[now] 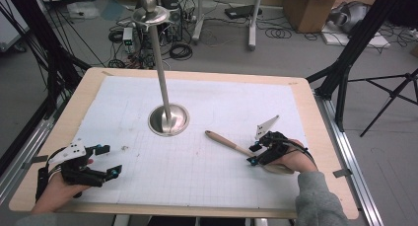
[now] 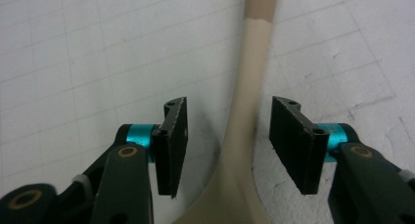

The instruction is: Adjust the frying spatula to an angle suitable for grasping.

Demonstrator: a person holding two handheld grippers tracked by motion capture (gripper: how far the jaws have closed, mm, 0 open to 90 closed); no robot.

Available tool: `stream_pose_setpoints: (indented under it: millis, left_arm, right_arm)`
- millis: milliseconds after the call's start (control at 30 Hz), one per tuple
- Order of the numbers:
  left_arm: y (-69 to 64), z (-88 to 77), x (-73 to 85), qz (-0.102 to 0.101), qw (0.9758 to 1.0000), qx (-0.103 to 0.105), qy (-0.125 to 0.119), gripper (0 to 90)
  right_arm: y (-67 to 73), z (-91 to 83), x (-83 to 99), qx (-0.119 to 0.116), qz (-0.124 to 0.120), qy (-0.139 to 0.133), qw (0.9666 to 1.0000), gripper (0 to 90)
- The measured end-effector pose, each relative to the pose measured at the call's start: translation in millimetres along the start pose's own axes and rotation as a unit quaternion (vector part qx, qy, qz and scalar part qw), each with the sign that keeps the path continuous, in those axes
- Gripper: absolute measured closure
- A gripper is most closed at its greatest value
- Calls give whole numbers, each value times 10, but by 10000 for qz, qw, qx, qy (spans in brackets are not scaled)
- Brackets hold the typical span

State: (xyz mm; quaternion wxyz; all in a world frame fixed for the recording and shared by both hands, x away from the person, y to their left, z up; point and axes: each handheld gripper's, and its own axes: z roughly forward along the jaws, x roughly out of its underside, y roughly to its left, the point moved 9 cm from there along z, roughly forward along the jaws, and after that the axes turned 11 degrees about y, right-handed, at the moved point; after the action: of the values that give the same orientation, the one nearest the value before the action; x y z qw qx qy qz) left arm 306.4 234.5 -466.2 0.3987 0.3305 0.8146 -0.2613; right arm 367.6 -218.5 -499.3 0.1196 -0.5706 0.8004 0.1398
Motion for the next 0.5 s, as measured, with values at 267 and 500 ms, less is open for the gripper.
stream_pose_setpoints:
  millis: [267, 500]
  left_arm:
    - [4, -6, 2, 0, 10000, -9, -5, 59]
    - [-2, -28, 12, 21, 10000, -44, 8, 59]
  right_arm:
    - [-25, -1, -2, 110, 41, 11, 9999, 576]
    - [-52, 1, 1, 238, 117, 15, 9996, 653]
